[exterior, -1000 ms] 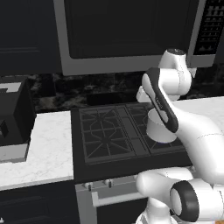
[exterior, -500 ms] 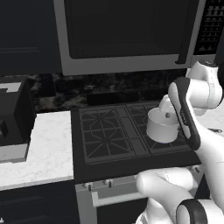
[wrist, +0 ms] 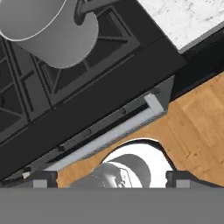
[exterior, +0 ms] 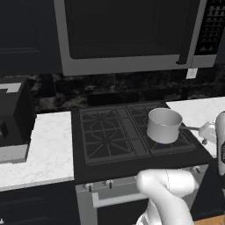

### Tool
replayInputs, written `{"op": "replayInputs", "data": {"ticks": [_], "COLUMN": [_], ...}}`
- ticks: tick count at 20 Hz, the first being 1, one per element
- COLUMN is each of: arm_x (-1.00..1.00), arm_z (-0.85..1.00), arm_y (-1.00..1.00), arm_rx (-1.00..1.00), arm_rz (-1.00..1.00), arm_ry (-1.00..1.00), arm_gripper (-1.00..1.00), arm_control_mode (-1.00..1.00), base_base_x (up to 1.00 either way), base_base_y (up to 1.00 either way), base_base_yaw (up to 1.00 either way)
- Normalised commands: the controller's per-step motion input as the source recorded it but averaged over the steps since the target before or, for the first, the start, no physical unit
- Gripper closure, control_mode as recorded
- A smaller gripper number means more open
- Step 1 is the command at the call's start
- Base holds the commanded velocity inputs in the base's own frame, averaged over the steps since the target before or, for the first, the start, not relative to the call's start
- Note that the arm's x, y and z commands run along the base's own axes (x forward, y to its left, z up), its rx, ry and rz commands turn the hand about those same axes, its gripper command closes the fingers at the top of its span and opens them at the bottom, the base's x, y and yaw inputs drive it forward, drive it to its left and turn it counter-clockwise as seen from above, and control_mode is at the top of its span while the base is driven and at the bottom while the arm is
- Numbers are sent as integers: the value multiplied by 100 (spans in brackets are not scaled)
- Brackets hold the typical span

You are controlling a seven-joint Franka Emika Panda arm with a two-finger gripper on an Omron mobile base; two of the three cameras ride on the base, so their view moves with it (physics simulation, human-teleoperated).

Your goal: Turn off the front right burner of the stove.

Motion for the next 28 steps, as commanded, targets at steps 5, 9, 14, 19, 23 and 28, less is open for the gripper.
{"op": "replayInputs", "data": {"ticks": [5, 9, 14, 19, 23, 28], "arm_x": [-78, -33, -22, -23, -5, 1], "arm_z": [-95, -54, -64, -71, -79, -57], "arm_y": [-91, -28, -26, -18, 8, 41], "arm_rx": [7, 0, 0, -1, -22, -41], "arm_rz": [-18, 0, 0, 0, 4, 11], "arm_ry": [-8, -20, -20, -24, -51, -60], "arm_gripper": [-100, -100, -100, -100, -100, -100], "arm_control_mode": [-100, -100, -100, -100, -100, -100], "base_base_x": [0, 0, 0, 0, 0, 0], "base_base_y": [0, 0, 0, 0, 0, 0], "base_base_yaw": [0, 0, 0, 0, 0, 0]}}
